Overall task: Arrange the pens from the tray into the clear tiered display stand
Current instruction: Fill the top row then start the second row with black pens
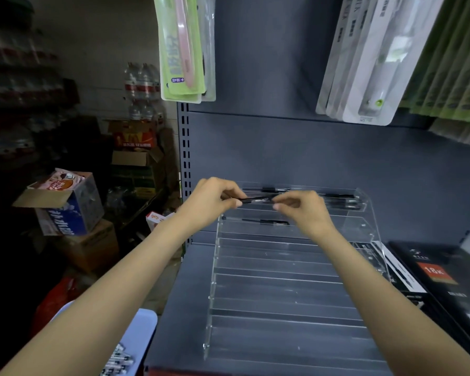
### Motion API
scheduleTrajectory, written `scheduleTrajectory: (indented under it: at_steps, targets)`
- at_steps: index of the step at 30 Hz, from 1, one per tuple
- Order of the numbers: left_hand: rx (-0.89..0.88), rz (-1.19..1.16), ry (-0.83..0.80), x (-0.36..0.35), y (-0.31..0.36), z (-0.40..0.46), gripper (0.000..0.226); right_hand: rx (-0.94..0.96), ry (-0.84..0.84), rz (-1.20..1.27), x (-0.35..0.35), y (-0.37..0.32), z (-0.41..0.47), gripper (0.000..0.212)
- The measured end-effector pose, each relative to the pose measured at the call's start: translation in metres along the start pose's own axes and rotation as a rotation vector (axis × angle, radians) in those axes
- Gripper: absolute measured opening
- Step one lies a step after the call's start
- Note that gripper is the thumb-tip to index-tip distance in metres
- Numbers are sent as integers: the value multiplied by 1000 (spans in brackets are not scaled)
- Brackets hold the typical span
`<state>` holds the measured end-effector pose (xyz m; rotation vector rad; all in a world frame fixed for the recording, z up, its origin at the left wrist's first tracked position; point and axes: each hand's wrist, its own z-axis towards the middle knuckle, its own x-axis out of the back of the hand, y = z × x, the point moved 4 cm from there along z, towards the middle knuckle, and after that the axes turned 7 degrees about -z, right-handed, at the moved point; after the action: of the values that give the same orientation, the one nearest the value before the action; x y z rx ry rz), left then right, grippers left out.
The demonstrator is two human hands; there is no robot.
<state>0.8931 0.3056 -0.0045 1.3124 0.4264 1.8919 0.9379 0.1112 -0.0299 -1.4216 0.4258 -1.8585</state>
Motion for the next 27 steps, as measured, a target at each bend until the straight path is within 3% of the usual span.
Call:
scheduleTrajectory:
  at_steps: [3, 7, 12, 16, 20, 27]
  targets:
    - [-17, -11, -15, -10, 10, 6, 14, -12, -94, 466, 5, 0, -11, 15]
    - [-37, -1, -26, -24, 18, 13, 14, -1, -11, 502, 12, 5, -11, 15]
    - [63, 167, 118, -13, -12, 4, 40, -98, 59, 358, 22, 30, -12, 11]
    - [253, 118, 184, -8, -36, -5, 59, -105, 34, 106, 14, 31, -11, 10]
    - [322, 50, 104, -14, -46, -6, 50, -36, -24, -161, 3, 18, -6, 10]
    - [298, -47, 160, -14, -47, -15, 44, -73, -122, -285, -4, 14, 5, 7]
